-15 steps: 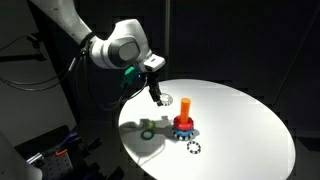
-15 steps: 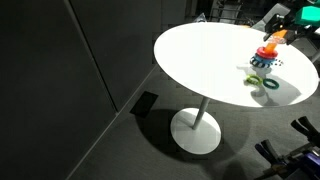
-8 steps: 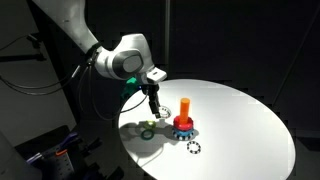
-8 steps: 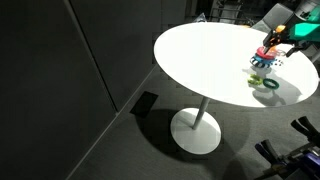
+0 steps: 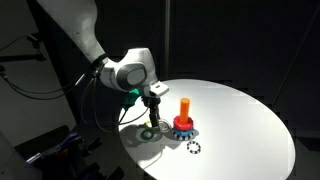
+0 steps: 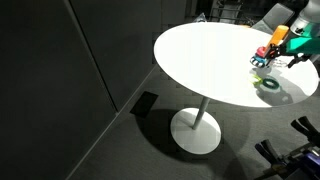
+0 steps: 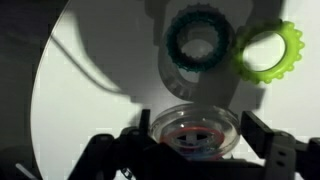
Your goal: Remove the yellow, green and clear rings from the orange stand and put them on the table
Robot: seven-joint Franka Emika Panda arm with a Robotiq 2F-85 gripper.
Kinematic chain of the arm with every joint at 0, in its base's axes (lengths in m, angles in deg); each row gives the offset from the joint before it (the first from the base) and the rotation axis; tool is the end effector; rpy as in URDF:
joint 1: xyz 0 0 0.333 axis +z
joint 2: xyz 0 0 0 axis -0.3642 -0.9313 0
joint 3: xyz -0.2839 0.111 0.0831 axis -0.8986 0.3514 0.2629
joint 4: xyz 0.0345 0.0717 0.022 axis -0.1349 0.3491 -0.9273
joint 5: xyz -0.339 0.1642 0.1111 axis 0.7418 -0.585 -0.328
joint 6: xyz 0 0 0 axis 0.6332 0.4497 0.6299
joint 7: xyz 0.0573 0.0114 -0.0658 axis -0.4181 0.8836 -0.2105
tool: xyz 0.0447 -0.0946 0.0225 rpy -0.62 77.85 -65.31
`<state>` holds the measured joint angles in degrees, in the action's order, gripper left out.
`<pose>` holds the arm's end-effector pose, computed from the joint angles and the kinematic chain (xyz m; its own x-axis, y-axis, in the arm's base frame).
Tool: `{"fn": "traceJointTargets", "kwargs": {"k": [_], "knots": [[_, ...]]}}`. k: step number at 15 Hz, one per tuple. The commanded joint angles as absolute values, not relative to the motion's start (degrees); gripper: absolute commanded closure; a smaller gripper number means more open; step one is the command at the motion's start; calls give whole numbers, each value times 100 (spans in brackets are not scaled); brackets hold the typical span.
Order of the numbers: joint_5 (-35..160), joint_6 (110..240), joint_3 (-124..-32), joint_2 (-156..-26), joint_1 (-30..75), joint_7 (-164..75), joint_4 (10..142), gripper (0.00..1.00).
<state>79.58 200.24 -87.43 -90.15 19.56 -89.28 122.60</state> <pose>0.4836 -0.1193 0.2067 0.7037 -0.6849 0.1890 -0.7077 -0.6992 0.1016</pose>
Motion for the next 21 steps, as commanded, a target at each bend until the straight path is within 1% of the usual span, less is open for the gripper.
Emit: {"fn": "traceJointTargets", "kwargs": {"k": [1,2,3,4,9,12,21], "knots": [[7877,20054,-8942,-9189,2126,-8779,12141,18],[7862,20051,-8967,-9201,2150,-8761,12143,3],[7855,20043,-8987,-9197,2170,-8739,12152,3],[7860,20038,-9007,-9193,2193,-8734,12159,1],[7747,19934,-8958,-9105,2180,-8524,12212,0],[7306,19774,-8753,-9030,2024,-7938,12242,0],[6183,19131,-8535,-8782,1879,-6309,12234,0]]}}
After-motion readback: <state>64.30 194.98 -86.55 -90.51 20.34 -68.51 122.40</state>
